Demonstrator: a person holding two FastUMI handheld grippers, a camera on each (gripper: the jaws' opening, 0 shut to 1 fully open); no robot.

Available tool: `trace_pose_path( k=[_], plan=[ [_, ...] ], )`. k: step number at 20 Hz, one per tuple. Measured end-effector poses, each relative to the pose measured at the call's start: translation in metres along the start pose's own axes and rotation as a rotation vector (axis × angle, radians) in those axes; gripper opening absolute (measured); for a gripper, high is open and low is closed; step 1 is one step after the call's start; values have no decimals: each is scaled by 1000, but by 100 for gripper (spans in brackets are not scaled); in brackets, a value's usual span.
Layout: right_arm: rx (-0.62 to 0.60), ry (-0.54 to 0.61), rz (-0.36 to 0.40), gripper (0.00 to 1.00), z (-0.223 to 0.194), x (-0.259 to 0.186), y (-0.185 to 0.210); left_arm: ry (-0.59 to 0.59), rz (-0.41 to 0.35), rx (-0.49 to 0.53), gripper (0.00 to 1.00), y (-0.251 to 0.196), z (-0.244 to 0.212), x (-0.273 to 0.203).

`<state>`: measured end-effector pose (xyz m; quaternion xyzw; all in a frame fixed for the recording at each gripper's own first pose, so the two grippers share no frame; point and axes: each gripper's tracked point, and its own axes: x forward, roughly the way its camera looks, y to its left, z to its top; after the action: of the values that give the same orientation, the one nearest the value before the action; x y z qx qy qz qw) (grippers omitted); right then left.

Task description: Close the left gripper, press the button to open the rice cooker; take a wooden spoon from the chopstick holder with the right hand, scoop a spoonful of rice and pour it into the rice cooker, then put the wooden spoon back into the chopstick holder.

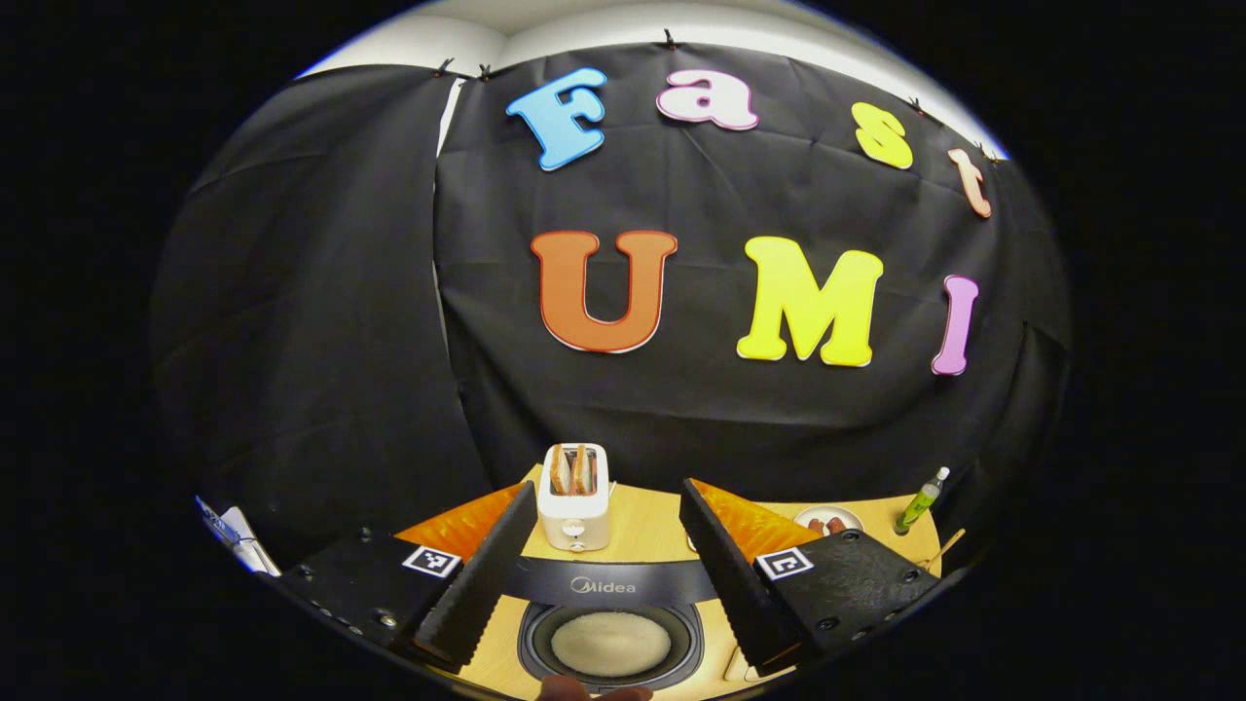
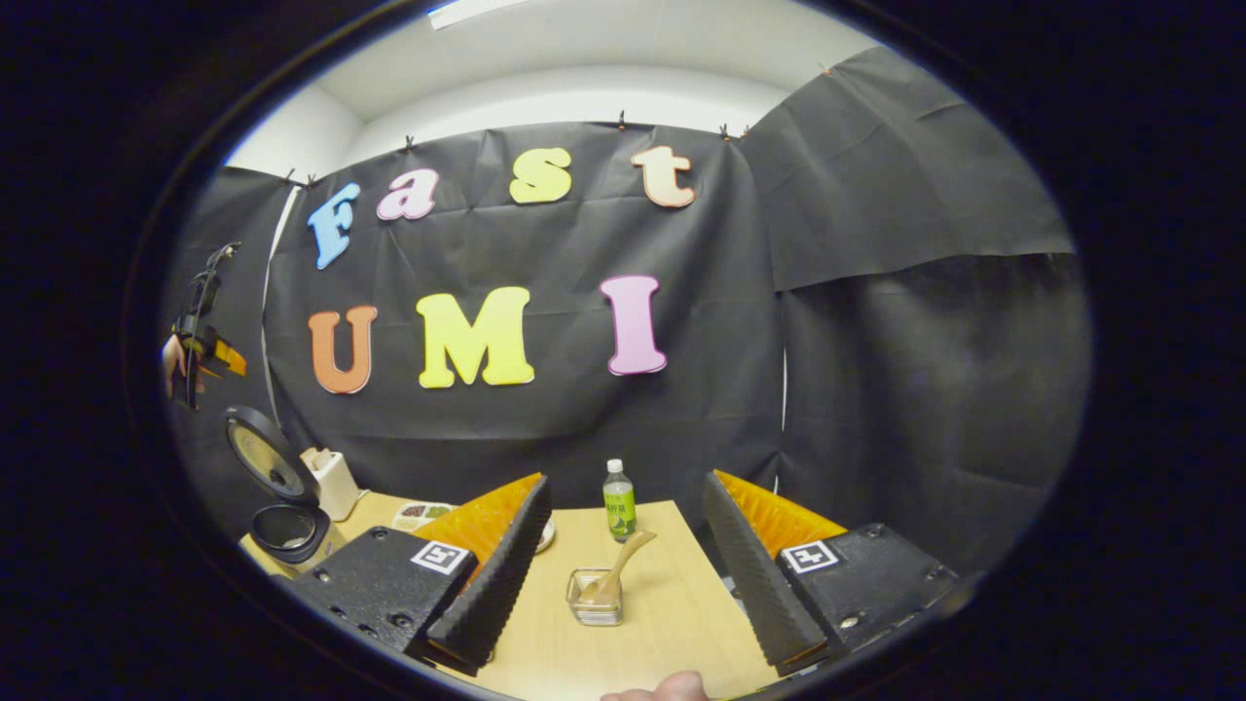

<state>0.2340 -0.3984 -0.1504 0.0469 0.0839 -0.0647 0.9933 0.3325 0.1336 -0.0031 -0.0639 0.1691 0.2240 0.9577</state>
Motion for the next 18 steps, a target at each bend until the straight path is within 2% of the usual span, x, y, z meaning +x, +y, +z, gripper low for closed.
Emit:
trace_pose_path(
  k=[4, 9, 10, 14, 18],
  plan=[
    [13, 17, 8, 100, -7, -9, 3, 70, -4, 35, 95, -5, -21, 20],
    [33, 9, 41, 100, -4, -8, 12, 155, -5, 41, 95, -9, -51, 19],
    [37, 10, 54, 100, -4, -8, 15, 175, -3, 41, 98, -9, -58, 17],
    [67, 2, 117, 100, -2, 2, 32, 206, 3, 18, 100, -10, -86, -7],
    [79, 5, 194, 100, -1, 14, 55, 250, 15, -68, 99, -10, -136, -45]
  ],
)
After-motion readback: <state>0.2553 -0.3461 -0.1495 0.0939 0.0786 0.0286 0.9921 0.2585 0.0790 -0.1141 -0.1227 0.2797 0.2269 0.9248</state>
